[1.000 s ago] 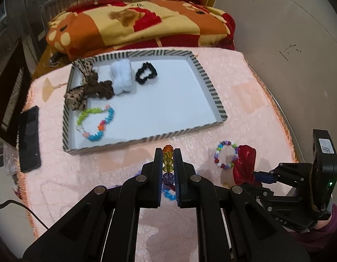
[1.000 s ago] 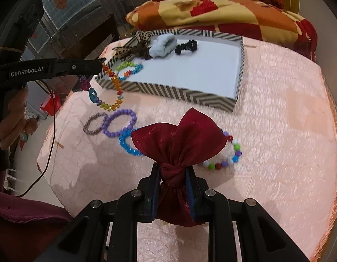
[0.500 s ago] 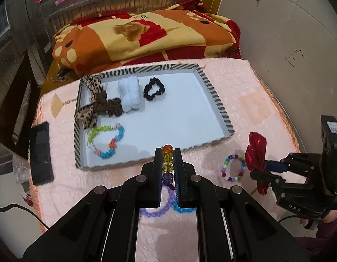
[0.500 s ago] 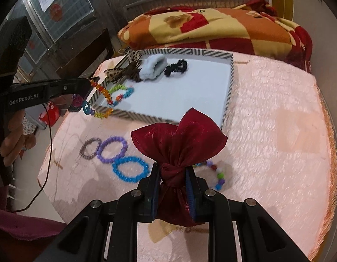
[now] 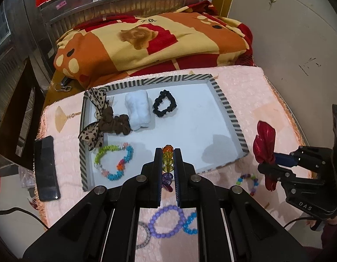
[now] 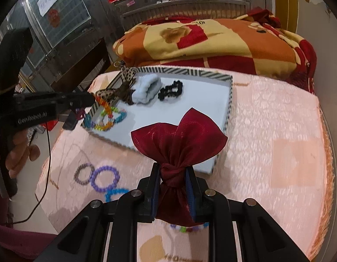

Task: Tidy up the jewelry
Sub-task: 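Carry the rainbow bracelet in the left tool while the right tool carries the red bow into the tray, then open the left tool releasing the rainbow bracelet while the right tool releases the red bow in the tray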

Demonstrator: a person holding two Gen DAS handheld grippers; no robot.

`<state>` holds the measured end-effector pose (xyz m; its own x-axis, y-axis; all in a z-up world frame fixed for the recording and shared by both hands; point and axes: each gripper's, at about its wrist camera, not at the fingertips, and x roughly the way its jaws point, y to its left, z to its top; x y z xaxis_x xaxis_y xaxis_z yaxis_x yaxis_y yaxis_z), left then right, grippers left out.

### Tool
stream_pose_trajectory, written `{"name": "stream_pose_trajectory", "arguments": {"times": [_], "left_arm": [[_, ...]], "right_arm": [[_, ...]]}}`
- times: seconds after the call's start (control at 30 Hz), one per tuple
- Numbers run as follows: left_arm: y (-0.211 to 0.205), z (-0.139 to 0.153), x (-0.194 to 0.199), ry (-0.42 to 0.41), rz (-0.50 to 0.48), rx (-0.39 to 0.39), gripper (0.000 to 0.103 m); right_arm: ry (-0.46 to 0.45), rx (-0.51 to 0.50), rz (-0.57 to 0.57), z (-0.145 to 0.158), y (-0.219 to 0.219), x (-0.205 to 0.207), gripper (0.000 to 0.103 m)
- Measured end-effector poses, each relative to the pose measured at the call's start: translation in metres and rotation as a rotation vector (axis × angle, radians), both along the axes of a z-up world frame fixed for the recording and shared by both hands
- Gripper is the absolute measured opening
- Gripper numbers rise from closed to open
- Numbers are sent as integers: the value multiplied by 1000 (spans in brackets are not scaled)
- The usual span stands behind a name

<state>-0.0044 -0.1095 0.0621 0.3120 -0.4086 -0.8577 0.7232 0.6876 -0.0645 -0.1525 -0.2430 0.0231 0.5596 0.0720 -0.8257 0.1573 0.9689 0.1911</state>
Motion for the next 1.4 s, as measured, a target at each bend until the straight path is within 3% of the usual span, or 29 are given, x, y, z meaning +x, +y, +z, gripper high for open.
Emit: {"name": "stream_pose_trajectory", "arguments": {"times": [0.3,0.5,0.8,1.27,1.4], "left_arm": [[-26,-10,21,47,0,-18,8],[-42,-36,39,107,20,-15,8],[-16,-80,79,178,141,46,8],[-9,-99,90,157,190,93,8],[-12,-100,89,151,180,110,13]], "right_arm": [[23,29,-23,-5,-30,57,21],[63,40,-19,-24,-47,102,21],[127,88,-45,-57,-72,159,21],[172,79,-83,-83,-77,200,21],[154,94,-94,-81,-78,198,44]]}}
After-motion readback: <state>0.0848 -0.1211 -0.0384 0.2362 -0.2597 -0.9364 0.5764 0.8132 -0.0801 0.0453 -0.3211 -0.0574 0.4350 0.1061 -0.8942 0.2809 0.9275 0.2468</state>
